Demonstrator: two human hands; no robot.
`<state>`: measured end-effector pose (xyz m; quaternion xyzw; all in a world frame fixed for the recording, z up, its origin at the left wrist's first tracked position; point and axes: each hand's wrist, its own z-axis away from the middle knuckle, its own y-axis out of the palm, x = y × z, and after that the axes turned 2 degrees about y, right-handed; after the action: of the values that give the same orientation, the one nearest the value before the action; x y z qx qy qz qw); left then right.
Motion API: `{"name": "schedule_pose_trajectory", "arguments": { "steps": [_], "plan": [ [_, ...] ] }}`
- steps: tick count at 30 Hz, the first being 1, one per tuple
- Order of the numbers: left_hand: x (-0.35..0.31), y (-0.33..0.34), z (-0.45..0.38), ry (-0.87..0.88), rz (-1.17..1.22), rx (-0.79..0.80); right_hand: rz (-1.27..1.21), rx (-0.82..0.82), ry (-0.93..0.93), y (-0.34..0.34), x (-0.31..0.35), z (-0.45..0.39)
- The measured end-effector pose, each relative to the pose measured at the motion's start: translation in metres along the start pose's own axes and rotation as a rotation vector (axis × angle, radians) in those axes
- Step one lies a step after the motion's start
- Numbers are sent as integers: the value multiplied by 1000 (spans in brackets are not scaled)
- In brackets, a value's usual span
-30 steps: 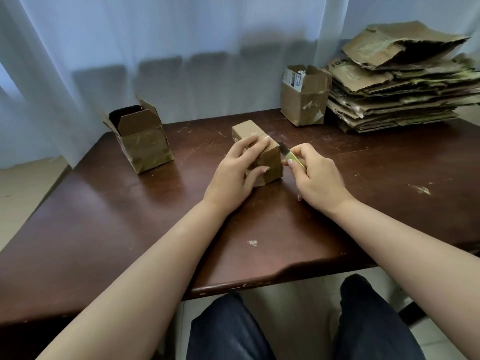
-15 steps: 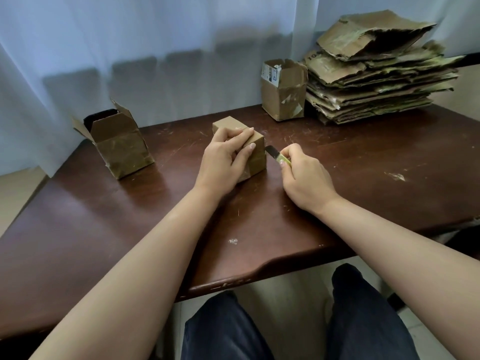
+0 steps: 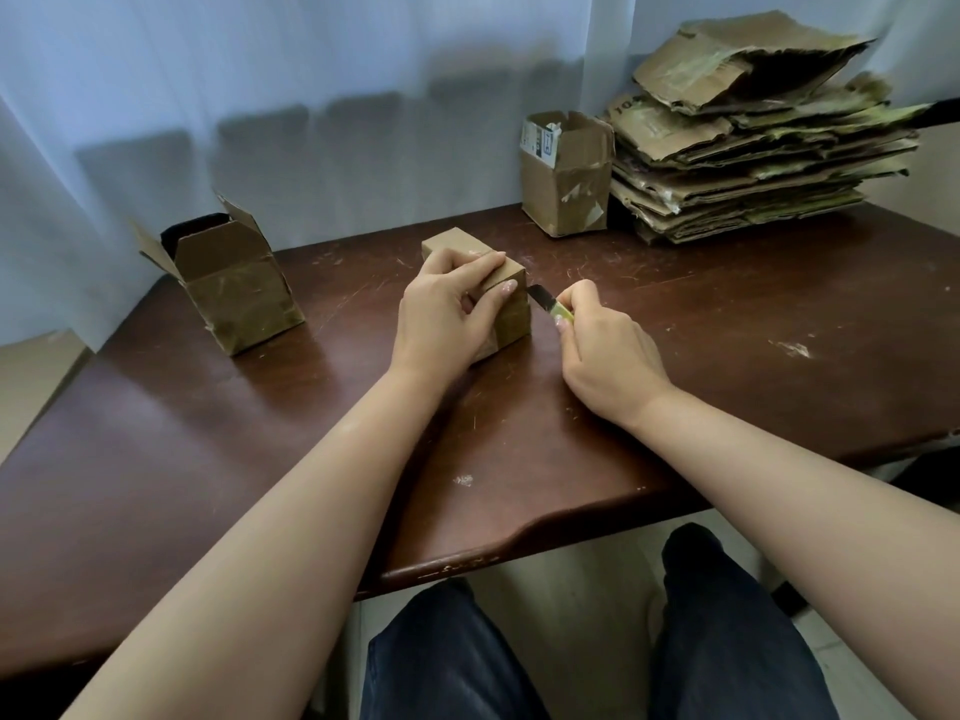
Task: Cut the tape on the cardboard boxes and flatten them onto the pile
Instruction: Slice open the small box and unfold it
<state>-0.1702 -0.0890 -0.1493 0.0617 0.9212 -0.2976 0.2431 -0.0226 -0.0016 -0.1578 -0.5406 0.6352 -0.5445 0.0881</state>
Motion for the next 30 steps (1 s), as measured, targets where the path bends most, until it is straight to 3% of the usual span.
{"name": "schedule_pose_trajectory", "arguments": {
  "steps": [22,27,30],
  "plan": [
    [1,-7,-5,65,-96,5,200,212,58,-3,16,-9],
    [5,-31,-33,-23,-123,-105,295,351,29,-4,24,-12],
    [7,-45,-31,25,-87,-13,179,252,86,-4,16,-9]
  ]
}}
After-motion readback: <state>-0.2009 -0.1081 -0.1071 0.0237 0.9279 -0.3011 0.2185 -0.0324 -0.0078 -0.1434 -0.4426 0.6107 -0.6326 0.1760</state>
